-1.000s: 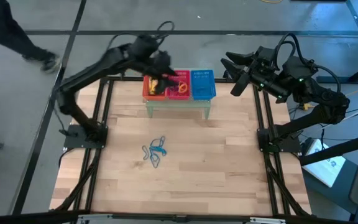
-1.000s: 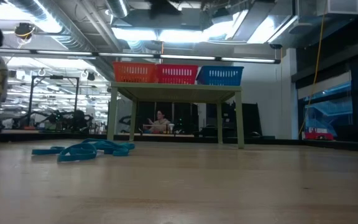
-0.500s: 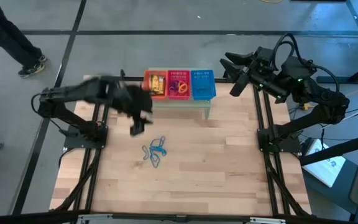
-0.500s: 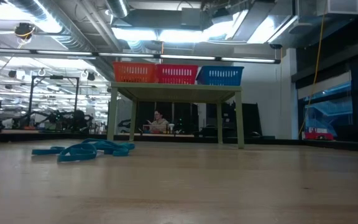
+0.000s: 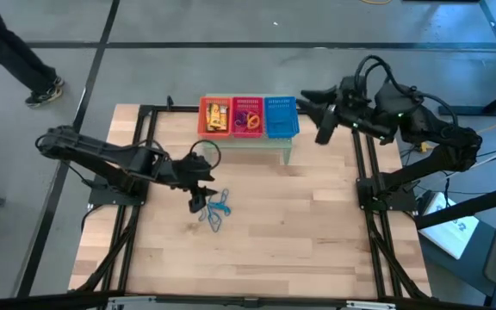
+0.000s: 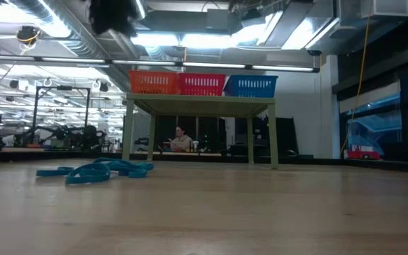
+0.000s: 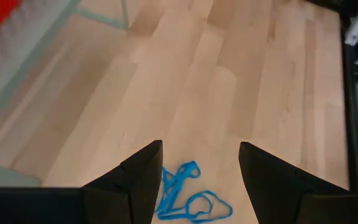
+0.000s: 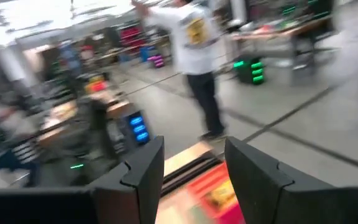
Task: Pick & Place Office Desk Supplies
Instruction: Put the blue rubber band into the blue bin on the shelf
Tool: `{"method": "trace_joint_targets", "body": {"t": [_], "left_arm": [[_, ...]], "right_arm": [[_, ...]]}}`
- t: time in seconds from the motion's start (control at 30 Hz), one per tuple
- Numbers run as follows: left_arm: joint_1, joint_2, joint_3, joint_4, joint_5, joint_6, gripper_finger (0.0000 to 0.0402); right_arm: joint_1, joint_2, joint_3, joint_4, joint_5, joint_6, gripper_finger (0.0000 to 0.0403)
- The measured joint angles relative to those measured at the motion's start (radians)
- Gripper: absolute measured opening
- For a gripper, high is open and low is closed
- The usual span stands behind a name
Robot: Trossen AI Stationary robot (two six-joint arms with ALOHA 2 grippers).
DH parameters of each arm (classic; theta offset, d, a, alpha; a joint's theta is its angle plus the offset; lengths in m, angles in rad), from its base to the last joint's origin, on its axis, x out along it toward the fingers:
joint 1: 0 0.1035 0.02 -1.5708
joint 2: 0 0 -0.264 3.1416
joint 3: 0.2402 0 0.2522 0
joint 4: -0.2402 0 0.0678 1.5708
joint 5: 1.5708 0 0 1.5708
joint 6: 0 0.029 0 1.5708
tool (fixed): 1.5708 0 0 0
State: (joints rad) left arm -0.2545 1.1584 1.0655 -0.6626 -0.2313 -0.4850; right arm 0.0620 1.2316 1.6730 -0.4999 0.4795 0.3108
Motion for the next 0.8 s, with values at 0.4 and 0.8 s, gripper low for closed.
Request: {"method": "trace_joint_targets", "body": {"t": [0.4,0.8], "left_arm": [[0.009,0.011,-0.325,0.287,-0.015,-0.077,0.0207],[0.062,0.187,-0.327,0.324,0.042,0.05,0.0207]], "right_arm": [[0.06,-0.016,-0.001,-0.12,-0.192,-0.135,0.0172],[0.06,-0.29,-0.533,0.453,-0.286,-0.103,0.0172]]}}
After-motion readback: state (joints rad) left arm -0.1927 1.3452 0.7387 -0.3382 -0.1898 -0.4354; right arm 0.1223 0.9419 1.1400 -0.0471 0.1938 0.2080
